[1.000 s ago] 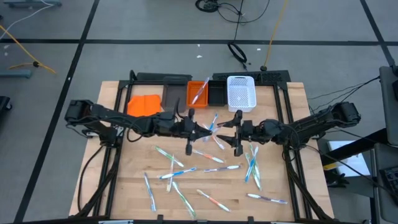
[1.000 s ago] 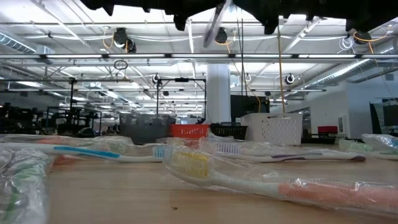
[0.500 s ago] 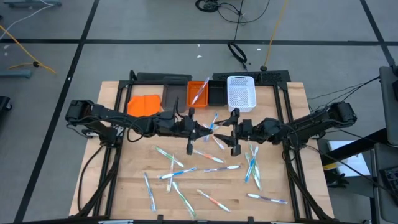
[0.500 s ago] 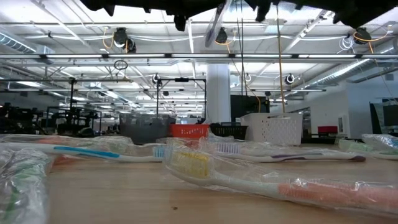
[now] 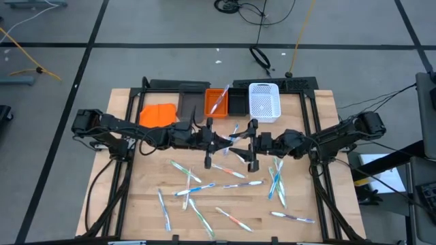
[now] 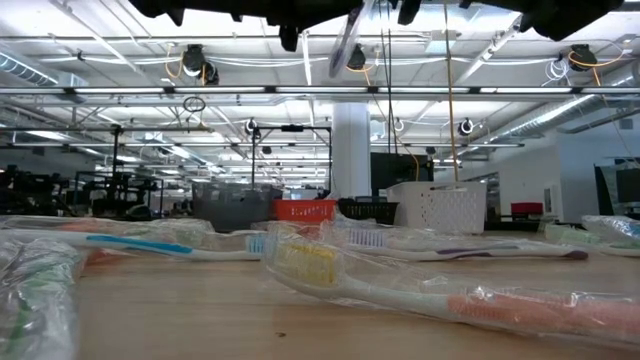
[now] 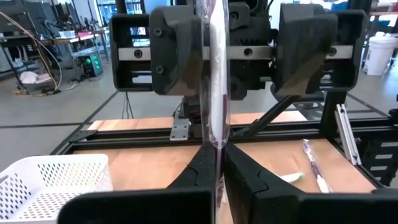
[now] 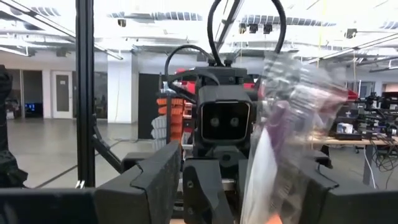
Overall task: Pick & Place Toothbrushes
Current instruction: Put the violet toothbrush into the orange bin
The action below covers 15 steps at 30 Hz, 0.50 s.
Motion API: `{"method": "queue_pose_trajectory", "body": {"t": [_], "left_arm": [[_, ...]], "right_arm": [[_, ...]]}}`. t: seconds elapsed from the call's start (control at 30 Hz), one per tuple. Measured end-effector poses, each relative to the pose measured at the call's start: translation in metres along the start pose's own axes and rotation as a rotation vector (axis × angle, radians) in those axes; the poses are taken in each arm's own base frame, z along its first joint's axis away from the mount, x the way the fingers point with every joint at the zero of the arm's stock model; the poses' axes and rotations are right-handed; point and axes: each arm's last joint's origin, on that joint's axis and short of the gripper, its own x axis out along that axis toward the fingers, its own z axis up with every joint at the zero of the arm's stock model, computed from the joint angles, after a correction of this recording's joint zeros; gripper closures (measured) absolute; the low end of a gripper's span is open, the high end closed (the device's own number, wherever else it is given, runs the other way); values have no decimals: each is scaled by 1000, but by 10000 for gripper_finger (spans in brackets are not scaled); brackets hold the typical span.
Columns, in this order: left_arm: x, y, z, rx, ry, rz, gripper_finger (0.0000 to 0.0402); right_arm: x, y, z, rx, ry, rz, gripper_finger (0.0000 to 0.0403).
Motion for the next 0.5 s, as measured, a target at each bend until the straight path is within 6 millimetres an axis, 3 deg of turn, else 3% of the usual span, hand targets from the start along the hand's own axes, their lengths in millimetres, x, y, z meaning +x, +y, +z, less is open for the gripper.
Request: {"method": "queue_pose_trajectory", "body": {"t": [0.2, 0.5], "left_arm": [[0, 0, 0, 0, -5, 0, 397], [0, 0, 0, -1, -4, -4, 392]], "right_arm": [[0, 0, -1, -1, 10, 0, 233], [0, 0, -2, -5, 19, -3, 333]]}}
